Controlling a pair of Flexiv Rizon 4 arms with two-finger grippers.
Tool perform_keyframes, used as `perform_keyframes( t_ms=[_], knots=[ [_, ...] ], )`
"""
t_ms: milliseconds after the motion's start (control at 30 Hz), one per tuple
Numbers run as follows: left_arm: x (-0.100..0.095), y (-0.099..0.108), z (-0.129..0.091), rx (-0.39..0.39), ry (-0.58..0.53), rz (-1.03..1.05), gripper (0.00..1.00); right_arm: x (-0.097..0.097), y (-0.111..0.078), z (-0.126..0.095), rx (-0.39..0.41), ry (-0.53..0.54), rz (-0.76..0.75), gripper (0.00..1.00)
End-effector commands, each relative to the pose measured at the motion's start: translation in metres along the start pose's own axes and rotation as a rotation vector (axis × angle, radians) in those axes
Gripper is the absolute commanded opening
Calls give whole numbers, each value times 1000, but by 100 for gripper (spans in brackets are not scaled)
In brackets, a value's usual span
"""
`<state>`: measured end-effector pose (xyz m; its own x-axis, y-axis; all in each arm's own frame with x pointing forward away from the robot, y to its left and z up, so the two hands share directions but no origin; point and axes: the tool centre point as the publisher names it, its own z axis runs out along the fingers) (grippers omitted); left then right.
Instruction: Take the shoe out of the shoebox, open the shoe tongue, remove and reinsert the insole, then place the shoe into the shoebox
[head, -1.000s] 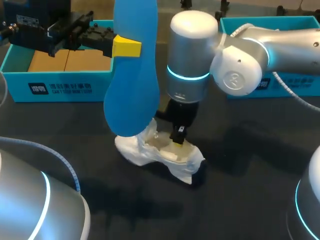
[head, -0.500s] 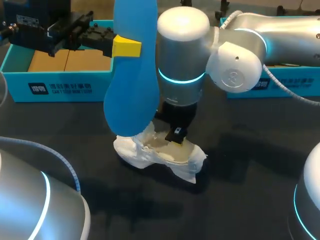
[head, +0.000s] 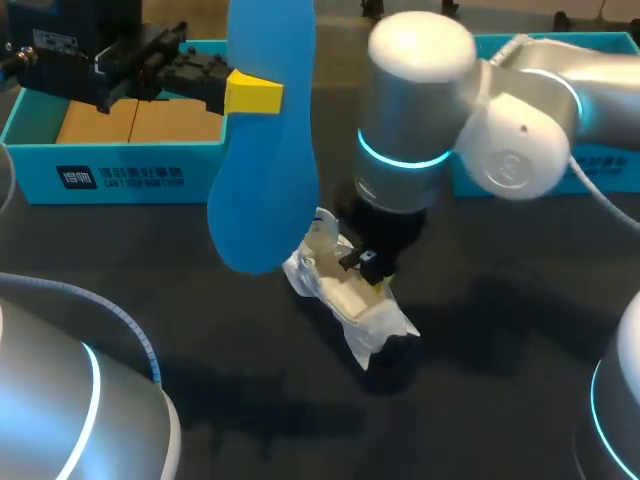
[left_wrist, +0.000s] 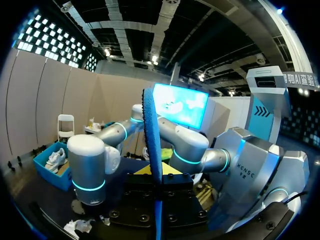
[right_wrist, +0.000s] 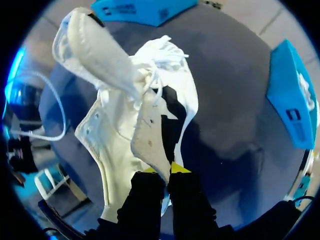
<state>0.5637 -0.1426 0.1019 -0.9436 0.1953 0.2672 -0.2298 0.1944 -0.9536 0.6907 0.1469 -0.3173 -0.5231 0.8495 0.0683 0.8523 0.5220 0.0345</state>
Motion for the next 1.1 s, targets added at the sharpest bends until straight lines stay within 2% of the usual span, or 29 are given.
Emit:
perform_keyframes(
  t_ms=[33,400,667,1100],
  knots=[
    [-2,-2,1,-5,3,0,0,-1,-7,8,-195,39,408,0],
    [-2,-2,1,-5,3,0,0,-1,-5,31,-225,76,528,0],
    [-2,-2,1,-5,3,0,0,1,-3,46,-206,116,505,0],
    [-2,-2,1,-5,3,0,0,3,-2,57,-166,162,463,0]
  ],
)
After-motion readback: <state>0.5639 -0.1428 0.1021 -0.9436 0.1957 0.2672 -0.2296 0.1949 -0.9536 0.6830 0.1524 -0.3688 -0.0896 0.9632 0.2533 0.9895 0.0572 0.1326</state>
